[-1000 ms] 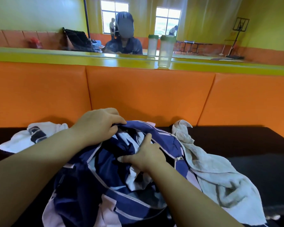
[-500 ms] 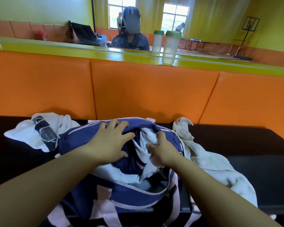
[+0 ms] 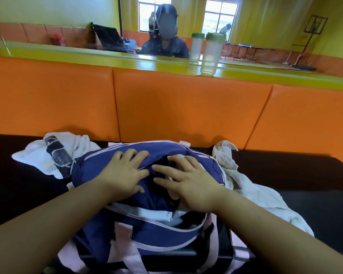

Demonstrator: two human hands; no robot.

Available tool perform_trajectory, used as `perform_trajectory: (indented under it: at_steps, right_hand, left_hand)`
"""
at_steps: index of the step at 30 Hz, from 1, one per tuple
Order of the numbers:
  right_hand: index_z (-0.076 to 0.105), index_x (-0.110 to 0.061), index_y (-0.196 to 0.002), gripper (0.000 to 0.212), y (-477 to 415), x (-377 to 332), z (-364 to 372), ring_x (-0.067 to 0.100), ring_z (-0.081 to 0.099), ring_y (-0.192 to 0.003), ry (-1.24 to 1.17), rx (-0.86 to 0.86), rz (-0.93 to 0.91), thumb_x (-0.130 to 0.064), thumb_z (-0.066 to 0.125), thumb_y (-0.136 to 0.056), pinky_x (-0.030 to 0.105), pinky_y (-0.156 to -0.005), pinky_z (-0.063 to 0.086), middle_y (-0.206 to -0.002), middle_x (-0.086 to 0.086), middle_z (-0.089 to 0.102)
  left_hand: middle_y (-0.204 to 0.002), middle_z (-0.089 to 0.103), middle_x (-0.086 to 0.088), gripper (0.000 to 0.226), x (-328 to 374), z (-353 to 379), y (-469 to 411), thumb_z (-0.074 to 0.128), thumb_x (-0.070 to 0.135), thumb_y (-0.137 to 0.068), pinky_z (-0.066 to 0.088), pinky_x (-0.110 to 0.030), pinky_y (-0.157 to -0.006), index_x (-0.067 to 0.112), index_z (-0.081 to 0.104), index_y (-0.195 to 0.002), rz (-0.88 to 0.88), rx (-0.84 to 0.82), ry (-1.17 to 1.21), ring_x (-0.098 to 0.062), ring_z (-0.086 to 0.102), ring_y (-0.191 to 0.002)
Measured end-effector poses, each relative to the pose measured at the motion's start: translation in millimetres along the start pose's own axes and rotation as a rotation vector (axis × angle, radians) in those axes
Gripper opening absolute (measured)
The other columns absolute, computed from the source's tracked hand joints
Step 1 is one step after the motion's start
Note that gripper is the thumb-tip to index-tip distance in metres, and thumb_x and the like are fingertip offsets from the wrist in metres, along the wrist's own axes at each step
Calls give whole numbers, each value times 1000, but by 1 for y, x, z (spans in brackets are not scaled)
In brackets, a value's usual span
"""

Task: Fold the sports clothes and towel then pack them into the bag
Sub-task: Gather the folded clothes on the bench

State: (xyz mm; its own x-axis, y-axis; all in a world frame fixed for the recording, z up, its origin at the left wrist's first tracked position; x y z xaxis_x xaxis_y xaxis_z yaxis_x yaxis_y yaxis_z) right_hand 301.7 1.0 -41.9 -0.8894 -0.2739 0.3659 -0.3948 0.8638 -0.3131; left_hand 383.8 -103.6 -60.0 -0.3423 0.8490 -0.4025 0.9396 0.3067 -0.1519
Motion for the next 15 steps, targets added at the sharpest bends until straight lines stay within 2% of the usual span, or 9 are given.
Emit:
perform_trajectory:
  at_steps: [1, 3, 6, 7, 8, 10, 12, 13, 15]
  right_hand:
    - [67, -32, -113, 43, 0, 4, 9, 29, 46, -116, 38, -116, 0, -42, 53, -74, 40, -88, 40, -129, -6, 60]
    - [70, -33, -108, 48, 6, 19, 24, 26, 57, -110, 10, -275, 63, -49, 59, -65, 38, -77, 47, -120, -8, 65]
    - [70, -30, -110, 48, 27, 38, 34, 24, 65, -98, -120, -389, 203, -43, 40, -74, 36, -64, 53, -116, -6, 68]
    - [68, -28, -115, 52, 33, 41, 35, 25, 65, -99, -180, -395, 249, -40, 35, -77, 38, -66, 54, -119, -5, 67]
    - [63, -28, -122, 56, 38, 43, 36, 26, 62, -105, -245, -405, 295, -40, 30, -79, 41, -74, 55, -127, -4, 63]
    - [46, -30, -138, 64, 43, 44, 32, 23, 46, -126, -322, -400, 341, -44, 22, -81, 36, -101, 41, -146, -6, 43]
    - [35, -31, -145, 67, 46, 46, 28, 16, 27, -139, -447, -447, 388, -49, 26, -81, 27, -109, 23, -155, -9, 27]
    - [32, -31, -146, 67, 46, 45, 26, 15, 23, -141, -476, -459, 394, -53, 31, -82, 26, -110, 19, -156, -9, 23]
    - [24, -30, -148, 69, 47, 42, 25, 16, 17, -143, -432, -465, 370, -57, 44, -88, 26, -112, 15, -158, -8, 16]
  left_hand:
    - [-150, 20, -8, 50, -1, 0, 2, 54, 61, -82, 34, -47, -94, 34, 56, -124, 5, -27, -24, -30, 20, -122]
    - [-145, 36, -8, 39, -2, -4, 2, 58, 61, -77, 41, -47, -85, 36, 68, -106, 25, -19, -38, -28, 26, -114]
    - [-144, 38, -5, 34, -6, 9, 4, 62, 55, -80, 40, -46, -85, 32, 71, -102, 38, -102, -78, -25, 26, -112]
    - [-138, 46, -3, 31, -6, 12, 6, 68, 55, -74, 42, -44, -80, 32, 74, -94, 51, -99, -63, -24, 31, -108]
    - [-131, 53, -2, 29, -6, 11, 6, 75, 54, -67, 45, -43, -73, 31, 75, -84, 56, -120, -75, -23, 35, -103]
    - [-125, 58, -1, 29, -8, 11, 7, 79, 53, -62, 45, -42, -68, 29, 75, -79, 57, -134, -103, -23, 37, -99]
    - [-129, 55, -2, 34, -5, 8, 4, 76, 52, -67, 44, -43, -68, 26, 73, -89, 73, -138, -82, -26, 42, -102]
    - [-137, 46, -3, 39, -2, 6, 1, 68, 52, -76, 42, -43, -74, 25, 67, -105, 78, -120, -78, -27, 41, -109]
    - [-149, 23, -2, 49, 1, 5, -4, 45, 51, -92, 36, -41, -86, 25, 41, -134, 52, -115, -60, -29, 34, -121]
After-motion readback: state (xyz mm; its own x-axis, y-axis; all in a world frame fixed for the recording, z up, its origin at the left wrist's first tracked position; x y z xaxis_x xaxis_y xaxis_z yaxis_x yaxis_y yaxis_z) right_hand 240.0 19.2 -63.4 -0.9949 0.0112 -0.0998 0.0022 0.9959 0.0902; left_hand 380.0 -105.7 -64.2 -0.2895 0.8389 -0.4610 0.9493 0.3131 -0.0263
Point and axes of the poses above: each hand's wrist, its own y-axis away from the middle knuckle, its own z-axis out of the palm, x = y × z, the point moved 7 cm from there along -y, towards the middle knuckle
